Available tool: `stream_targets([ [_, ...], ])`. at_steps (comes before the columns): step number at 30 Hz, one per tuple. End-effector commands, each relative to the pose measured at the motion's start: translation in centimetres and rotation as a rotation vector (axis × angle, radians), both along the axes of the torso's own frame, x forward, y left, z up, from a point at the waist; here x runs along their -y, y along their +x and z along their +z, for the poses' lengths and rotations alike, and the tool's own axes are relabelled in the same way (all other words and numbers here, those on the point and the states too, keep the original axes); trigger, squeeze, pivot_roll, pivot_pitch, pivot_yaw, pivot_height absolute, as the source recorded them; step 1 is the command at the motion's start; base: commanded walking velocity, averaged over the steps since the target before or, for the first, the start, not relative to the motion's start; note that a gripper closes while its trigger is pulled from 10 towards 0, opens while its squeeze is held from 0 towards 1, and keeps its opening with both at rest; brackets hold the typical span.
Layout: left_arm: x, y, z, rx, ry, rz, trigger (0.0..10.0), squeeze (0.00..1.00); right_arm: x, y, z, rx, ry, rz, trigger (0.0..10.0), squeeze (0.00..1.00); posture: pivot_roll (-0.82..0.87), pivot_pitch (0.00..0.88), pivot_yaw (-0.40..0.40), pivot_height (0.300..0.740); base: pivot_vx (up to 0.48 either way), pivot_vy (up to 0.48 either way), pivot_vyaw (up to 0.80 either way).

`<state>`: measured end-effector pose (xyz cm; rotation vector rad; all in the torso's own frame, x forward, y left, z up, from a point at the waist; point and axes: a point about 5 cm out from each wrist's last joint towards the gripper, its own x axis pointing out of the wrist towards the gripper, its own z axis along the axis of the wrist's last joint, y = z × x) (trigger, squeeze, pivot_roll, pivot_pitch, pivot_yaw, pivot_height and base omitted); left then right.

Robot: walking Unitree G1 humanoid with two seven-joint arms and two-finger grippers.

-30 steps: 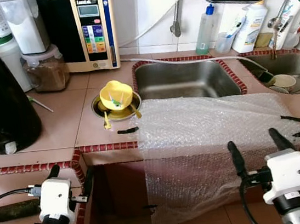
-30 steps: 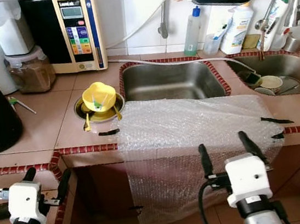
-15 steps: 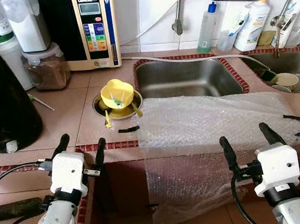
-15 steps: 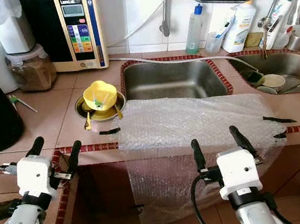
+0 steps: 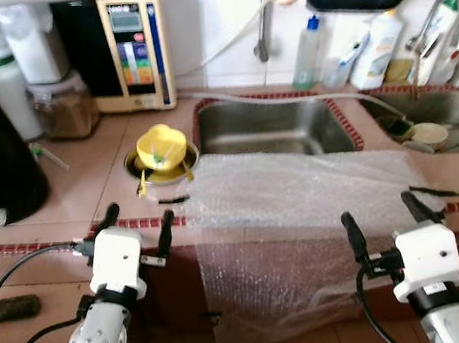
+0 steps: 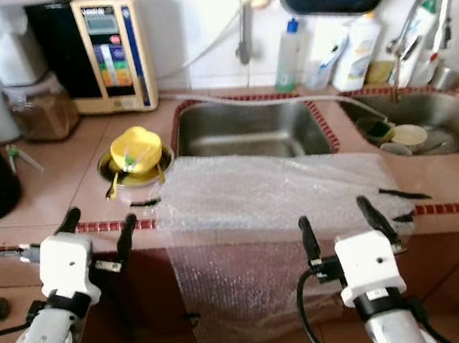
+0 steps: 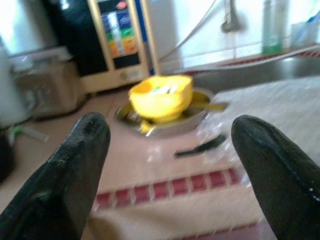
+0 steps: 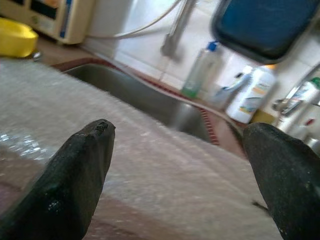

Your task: Kitchen organization

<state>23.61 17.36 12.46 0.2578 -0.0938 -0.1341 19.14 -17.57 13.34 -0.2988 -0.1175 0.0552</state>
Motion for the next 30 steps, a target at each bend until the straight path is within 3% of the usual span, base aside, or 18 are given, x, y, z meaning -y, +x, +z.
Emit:
stream_targets([
  [1,0.0,0.1,0.3,0.005,0.005,-0.001,10.0,0.0,0.0,0.1,0.3,0.015,-0.01,0.002,10.0,0.0,0.15,0.0,-0.057,0.74,0.0,-0.458,0.0],
  [30,-0.1,1.8,0.0,-0.016,0.007,-0.022,10.0,0.0,-0.9,1.2,0.7,0.049,0.008,0.028,10.0,0.0,0.14,0.0,-0.034,0.74,0.0,-0.432,0.0],
])
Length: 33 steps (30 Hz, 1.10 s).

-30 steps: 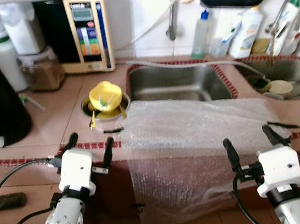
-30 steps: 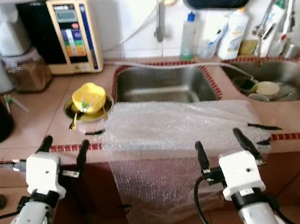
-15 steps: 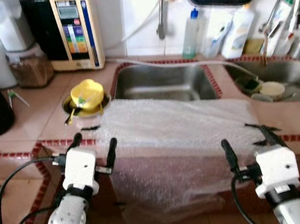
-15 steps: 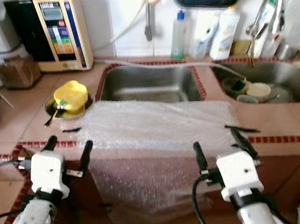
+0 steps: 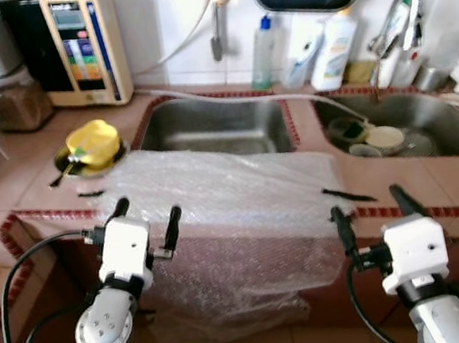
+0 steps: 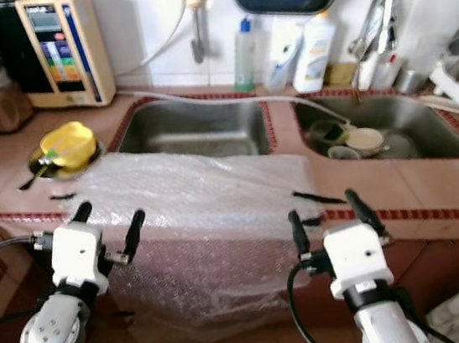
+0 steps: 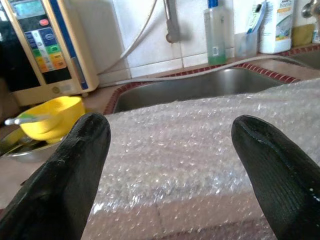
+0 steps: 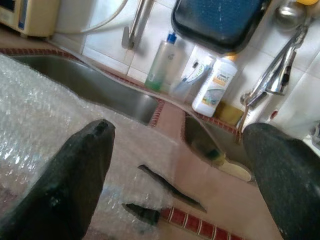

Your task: Kitchen organization

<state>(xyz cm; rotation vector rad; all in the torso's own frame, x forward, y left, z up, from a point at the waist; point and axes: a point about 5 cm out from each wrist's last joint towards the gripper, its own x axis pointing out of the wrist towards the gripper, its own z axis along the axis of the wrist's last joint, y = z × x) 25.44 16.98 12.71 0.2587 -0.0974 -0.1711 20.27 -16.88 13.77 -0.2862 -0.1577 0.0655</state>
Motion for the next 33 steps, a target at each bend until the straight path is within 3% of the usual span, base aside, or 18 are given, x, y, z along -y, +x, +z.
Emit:
stream_targets([
  [1,-0.6,0.0,-0.4,-0.017,0.007,0.018,10.0,0.0,-0.3,0.1,0.2,0.012,-0.005,0.013,10.0,0.0,0.14,0.0,-0.033,0.74,0.0,-0.244,0.0],
  [7,-0.8,0.7,-0.6,-0.022,-0.013,0.035,10.0,0.0,-0.5,0.7,0.5,0.021,0.013,0.026,10.0,0.0,0.14,0.0,-0.027,0.74,0.0,-0.041,0.0],
  [12,0.2,2.7,-0.7,-0.023,-0.025,0.006,10.0,0.0,-0.6,2.2,0.6,0.036,0.013,0.042,10.0,0.0,0.13,0.0,-0.025,0.74,0.0,0.0,0.0],
  [13,1.1,3.7,-0.6,-0.019,-0.038,-0.023,10.0,0.0,-0.7,3.1,0.7,0.043,0.014,0.048,10.0,0.0,0.12,0.0,-0.022,0.74,0.0,0.0,0.0],
  [21,2.2,6.0,-0.5,-0.008,-0.061,-0.024,10.0,0.0,-1.3,5.5,0.9,0.071,0.003,0.066,10.0,0.0,0.1,0.0,-0.015,0.74,0.0,0.0,0.0],
  [26,2.3,6.2,-0.5,0.003,-0.061,-0.031,10.0,0.0,-1.2,5.4,0.8,0.077,0.005,0.062,10.0,0.0,0.11,0.0,-0.014,0.74,0.0,0.0,0.0],
  [33,0.6,6.1,-1.2,0.023,-0.051,0.055,10.0,0.0,-0.9,4.7,-0.1,0.063,0.013,0.036,10.0,0.0,0.1,0.0,-0.009,0.74,0.0,0.0,0.0],
])
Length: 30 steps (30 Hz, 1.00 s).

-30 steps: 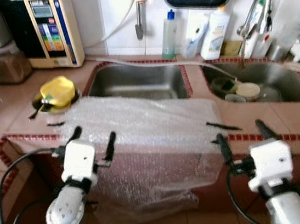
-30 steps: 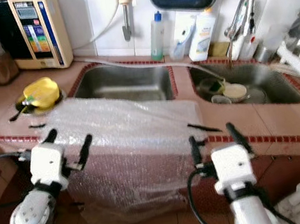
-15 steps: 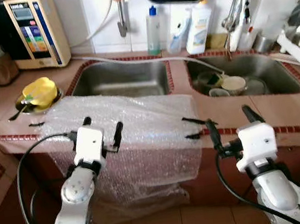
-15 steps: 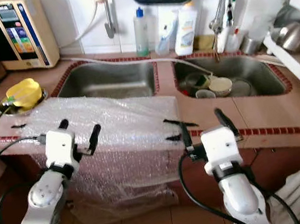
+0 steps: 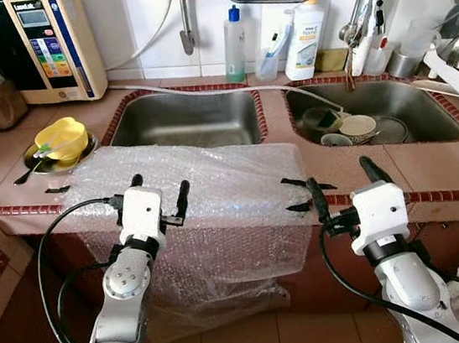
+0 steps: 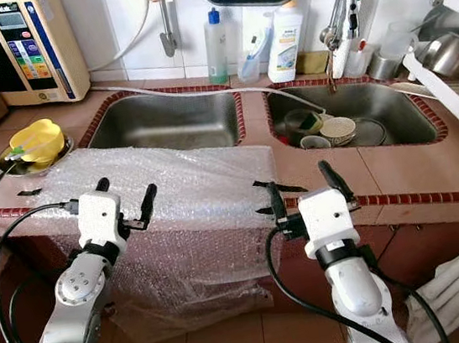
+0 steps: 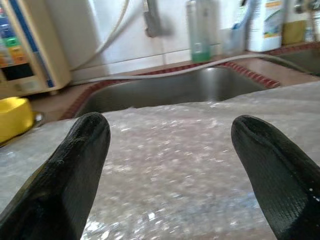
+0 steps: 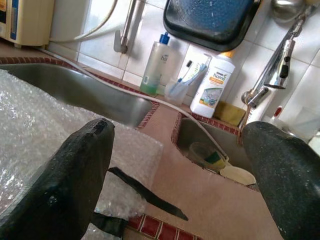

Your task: Kitchen organization

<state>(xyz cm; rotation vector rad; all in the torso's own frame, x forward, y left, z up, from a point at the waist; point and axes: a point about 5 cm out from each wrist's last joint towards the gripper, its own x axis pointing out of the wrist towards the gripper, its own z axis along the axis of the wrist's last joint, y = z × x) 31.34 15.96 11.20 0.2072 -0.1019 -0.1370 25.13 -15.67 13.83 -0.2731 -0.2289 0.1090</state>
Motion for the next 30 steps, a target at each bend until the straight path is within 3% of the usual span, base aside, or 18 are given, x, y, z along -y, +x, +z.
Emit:
stream_targets([
  [1,-0.6,0.2,0.3,0.018,-0.001,0.029,10.0,0.0,0.4,-0.2,-0.2,0.0,0.006,-0.023,10.0,0.0,0.1,0.0,-0.009,0.74,0.0,0.0,0.0],
  [6,-2.7,-0.1,0.2,0.017,0.008,0.096,10.0,0.0,1.9,-1.8,-0.5,-0.024,0.038,-0.094,10.0,0.0,0.1,0.0,-0.009,0.74,0.0,0.0,0.0],
  [11,-3.8,-0.3,0.2,0.024,0.006,0.127,10.0,0.0,1.8,-2.7,-0.9,-0.04,0.031,-0.092,10.0,0.0,0.09,0.0,-0.01,0.74,0.0,0.0,0.0],
  [20,-3.3,-0.3,0.1,0.024,0.002,0.114,10.0,0.0,1.4,-3.2,-0.6,-0.044,0.003,-0.064,10.0,0.0,0.08,0.0,-0.009,0.74,0.0,0.0,0.0],
  [30,-2.9,0.0,0.3,0.026,-0.005,0.104,10.0,0.0,1.2,-3.4,-0.5,-0.051,0.007,-0.061,10.0,0.0,0.07,0.0,-0.003,0.74,0.0,0.0,0.62],
])
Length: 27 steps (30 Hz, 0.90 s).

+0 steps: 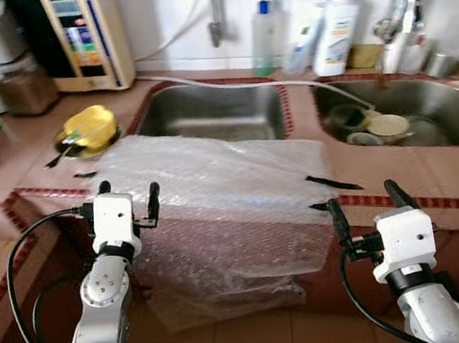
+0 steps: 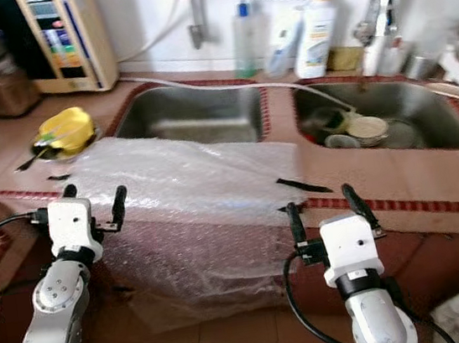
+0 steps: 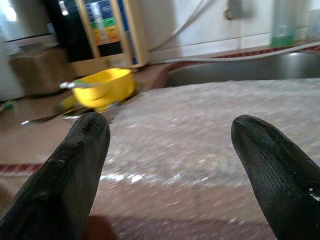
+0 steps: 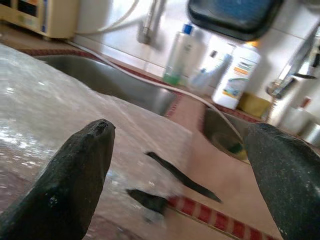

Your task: Kitchen organization

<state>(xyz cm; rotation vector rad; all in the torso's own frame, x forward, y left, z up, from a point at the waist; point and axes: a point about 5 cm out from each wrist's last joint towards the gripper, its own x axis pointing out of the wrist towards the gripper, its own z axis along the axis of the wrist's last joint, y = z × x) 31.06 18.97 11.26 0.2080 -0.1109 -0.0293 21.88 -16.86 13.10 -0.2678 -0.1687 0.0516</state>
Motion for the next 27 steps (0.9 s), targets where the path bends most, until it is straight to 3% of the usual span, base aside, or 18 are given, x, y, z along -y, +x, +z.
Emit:
stream_targets([
  [1,0.2,0.3,0.2,0.007,0.002,-0.002,10.0,0.0,0.0,-0.1,0.2,0.001,-0.003,0.001,10.0,0.0,0.07,0.0,-0.003,0.74,0.0,0.0,0.64],
  [10,0.5,0.2,0.2,0.006,0.001,-0.015,10.0,0.0,0.1,-0.1,0.3,0.008,-0.006,-0.01,10.0,0.0,0.07,0.0,0.004,0.74,0.0,0.0,0.0],
  [27,1.7,-0.1,-0.2,-0.013,-0.007,-0.062,10.0,0.0,0.0,-0.2,0.2,0.0,-0.021,-0.015,10.0,0.0,0.07,0.0,0.009,0.74,0.0,0.0,0.78],
])
